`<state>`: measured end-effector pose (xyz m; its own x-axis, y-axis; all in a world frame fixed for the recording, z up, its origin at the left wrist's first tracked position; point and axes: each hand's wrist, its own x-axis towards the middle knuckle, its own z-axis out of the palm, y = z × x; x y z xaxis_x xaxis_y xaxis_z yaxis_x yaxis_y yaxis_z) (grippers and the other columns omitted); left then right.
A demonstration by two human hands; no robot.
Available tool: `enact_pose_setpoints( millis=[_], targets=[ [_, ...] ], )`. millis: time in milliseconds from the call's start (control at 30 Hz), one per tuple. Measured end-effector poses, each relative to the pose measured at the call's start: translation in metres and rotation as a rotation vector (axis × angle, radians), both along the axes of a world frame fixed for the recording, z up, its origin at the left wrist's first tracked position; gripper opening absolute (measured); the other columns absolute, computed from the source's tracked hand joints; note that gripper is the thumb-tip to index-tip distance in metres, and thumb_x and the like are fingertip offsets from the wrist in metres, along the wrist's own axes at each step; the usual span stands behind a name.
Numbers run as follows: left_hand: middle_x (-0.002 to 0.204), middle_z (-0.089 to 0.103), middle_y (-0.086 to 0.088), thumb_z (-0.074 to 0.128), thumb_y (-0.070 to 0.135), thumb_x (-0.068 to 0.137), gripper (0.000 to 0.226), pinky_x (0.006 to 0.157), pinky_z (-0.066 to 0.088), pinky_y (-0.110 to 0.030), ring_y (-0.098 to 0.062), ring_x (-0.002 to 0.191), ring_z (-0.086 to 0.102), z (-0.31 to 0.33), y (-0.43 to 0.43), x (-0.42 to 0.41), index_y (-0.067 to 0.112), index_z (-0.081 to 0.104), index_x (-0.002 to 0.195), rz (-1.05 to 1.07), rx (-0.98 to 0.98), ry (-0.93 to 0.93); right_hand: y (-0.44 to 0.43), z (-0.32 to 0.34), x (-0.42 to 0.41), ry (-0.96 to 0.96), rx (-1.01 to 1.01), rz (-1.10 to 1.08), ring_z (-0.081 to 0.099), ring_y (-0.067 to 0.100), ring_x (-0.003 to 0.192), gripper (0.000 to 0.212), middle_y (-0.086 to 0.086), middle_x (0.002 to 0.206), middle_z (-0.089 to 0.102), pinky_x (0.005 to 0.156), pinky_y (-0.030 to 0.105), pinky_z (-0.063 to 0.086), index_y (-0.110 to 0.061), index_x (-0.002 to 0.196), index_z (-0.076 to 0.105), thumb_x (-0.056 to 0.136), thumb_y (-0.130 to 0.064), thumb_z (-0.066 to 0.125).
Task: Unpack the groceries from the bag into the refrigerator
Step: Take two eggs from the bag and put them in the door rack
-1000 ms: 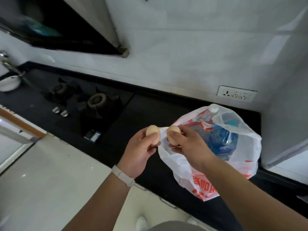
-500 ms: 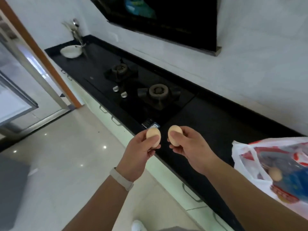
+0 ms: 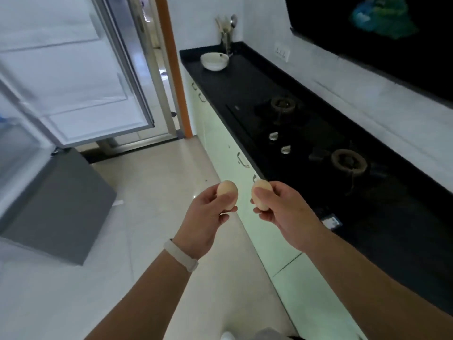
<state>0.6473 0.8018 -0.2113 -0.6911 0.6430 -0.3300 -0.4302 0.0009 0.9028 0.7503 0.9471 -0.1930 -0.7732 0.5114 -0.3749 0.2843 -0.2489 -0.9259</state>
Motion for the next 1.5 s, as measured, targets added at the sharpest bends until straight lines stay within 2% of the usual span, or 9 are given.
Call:
enact_pose_setpoints(
  millis=[333,500,767,867,967,1167,1267,1400,1500],
  targets=[
    [0.097,0.068,-0.001,0.068,0.03,0.076,0.043,0.07,0.042,-0.027,-0.012,0.079,0.063,-0.006,-0.023,-0.093,0.016,0.068,0.117,0.247,-0.062,0.014,0.003,-0.021,-0.137,0.031,-0.023,0.228,0.067,0.014,0.074,0.016,0.01,0.098,0.072,0.071,0.03,0.049,-0.017,0.1,0.066,0.089,-0.029,0.067],
    [0.098,0.069,-0.002,0.07,0.031,0.075,0.044,0.066,0.042,-0.025,-0.01,0.077,0.063,0.002,0.003,-0.152,0.017,0.069,0.116,0.361,-0.101,0.044,0.027,-0.02,-0.218,0.079,-0.052,0.318,0.068,0.013,0.075,0.019,0.012,0.101,0.071,0.07,0.027,0.051,-0.016,0.102,0.065,0.089,-0.03,0.067],
    [0.098,0.07,0.0,0.069,0.032,0.076,0.044,0.068,0.043,-0.027,-0.012,0.081,0.064,0.03,0.057,-0.246,0.017,0.068,0.118,0.484,-0.104,0.104,0.081,-0.002,-0.333,0.129,0.012,0.519,0.07,0.017,0.081,0.024,0.011,0.102,0.071,0.074,0.028,0.054,-0.017,0.105,0.064,0.089,-0.035,0.067],
    [0.099,0.07,0.0,0.07,0.027,0.084,0.037,0.068,0.043,-0.026,-0.011,0.081,0.064,0.033,0.058,-0.27,0.016,0.067,0.119,0.526,-0.118,0.09,0.085,0.0,-0.368,0.119,0.008,0.557,0.069,0.018,0.081,0.025,0.012,0.103,0.07,0.076,0.03,0.057,-0.015,0.106,0.064,0.09,-0.035,0.066],
    [0.101,0.068,-0.002,0.065,0.02,0.092,0.029,0.07,0.043,-0.026,-0.012,0.082,0.063,0.034,0.045,-0.294,0.015,0.066,0.12,0.61,-0.117,0.07,0.077,0.0,-0.401,0.101,-0.001,0.596,0.068,0.018,0.08,0.026,0.015,0.103,0.07,0.075,0.029,0.056,-0.013,0.106,0.063,0.091,-0.034,0.065],
    [0.095,0.067,-0.002,0.064,0.017,0.092,0.023,0.068,0.044,-0.025,-0.01,0.076,0.063,0.022,0.004,-0.35,0.014,0.068,0.115,0.759,-0.107,0.02,0.043,-0.003,-0.473,0.073,-0.007,0.658,0.067,0.016,0.077,0.022,0.017,0.103,0.069,0.07,0.027,0.054,-0.012,0.105,0.064,0.092,-0.03,0.064],
    [0.093,0.068,-0.001,0.063,0.018,0.093,0.022,0.074,0.046,-0.029,-0.01,0.077,0.064,0.011,-0.022,-0.385,0.017,0.068,0.114,0.808,-0.107,0.025,0.015,-0.007,-0.512,0.051,-0.008,0.672,0.067,0.014,0.074,0.019,0.018,0.103,0.069,0.071,0.027,0.055,-0.012,0.103,0.064,0.092,-0.027,0.065],
    [0.091,0.068,0.0,0.064,0.017,0.093,0.02,0.076,0.045,-0.029,-0.011,0.078,0.064,-0.001,-0.066,-0.445,0.018,0.069,0.112,0.808,-0.082,-0.004,-0.029,-0.014,-0.575,0.04,0.024,0.657,0.066,0.014,0.072,0.023,0.016,0.097,0.069,0.07,0.026,0.054,-0.01,0.103,0.064,0.092,-0.03,0.064],
    [0.091,0.069,0.001,0.072,0.023,0.085,0.024,0.076,0.046,-0.028,-0.009,0.077,0.065,-0.005,-0.107,-0.495,0.021,0.07,0.109,0.796,-0.076,-0.02,-0.066,-0.014,-0.622,0.029,0.045,0.656,0.066,0.015,0.075,0.023,0.01,0.094,0.068,0.077,0.032,0.056,-0.011,0.103,0.064,0.093,-0.032,0.064]
  ],
)
